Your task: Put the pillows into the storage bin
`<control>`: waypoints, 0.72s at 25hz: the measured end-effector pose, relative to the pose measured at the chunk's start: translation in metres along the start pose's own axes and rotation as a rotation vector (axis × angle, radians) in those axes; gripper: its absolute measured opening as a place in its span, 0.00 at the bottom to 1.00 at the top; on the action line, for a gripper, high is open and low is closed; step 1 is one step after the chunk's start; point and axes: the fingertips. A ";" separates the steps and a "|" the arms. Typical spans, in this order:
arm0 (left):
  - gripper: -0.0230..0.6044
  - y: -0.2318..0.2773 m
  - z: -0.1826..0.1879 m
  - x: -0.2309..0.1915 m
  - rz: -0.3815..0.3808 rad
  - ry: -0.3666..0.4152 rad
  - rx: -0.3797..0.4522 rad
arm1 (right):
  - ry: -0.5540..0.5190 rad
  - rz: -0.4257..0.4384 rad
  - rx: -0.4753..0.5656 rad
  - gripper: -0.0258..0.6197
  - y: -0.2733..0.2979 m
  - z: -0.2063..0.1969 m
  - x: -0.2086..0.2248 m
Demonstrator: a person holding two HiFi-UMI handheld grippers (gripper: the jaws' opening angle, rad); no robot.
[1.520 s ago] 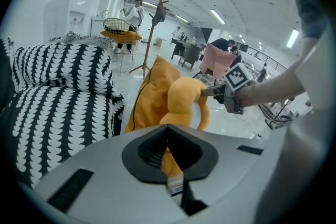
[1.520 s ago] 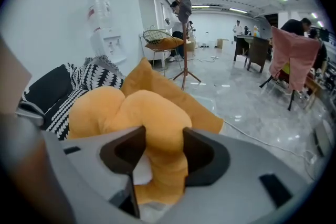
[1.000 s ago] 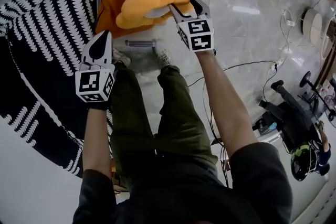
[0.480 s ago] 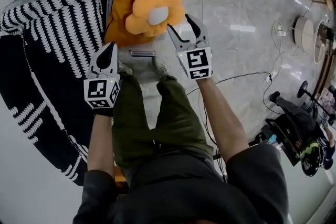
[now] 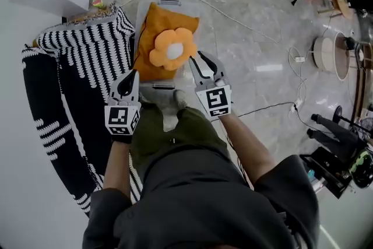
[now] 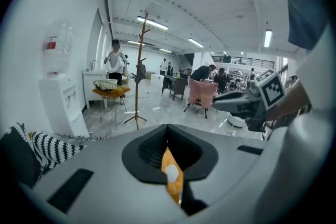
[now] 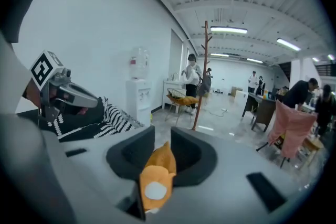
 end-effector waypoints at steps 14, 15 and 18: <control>0.04 -0.087 0.074 0.077 -0.023 0.099 0.095 | -0.024 0.002 0.066 0.04 -0.103 0.066 -0.014; 0.04 -0.089 0.075 0.084 -0.029 0.104 0.095 | -0.022 0.007 0.068 0.04 -0.109 0.067 -0.015; 0.04 -0.097 0.079 0.100 -0.040 0.119 0.100 | -0.010 0.017 0.078 0.04 -0.123 0.071 -0.017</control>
Point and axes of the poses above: the fingertips, and each gripper's own axes: y forward along the fingers, x to its right, z out of its top
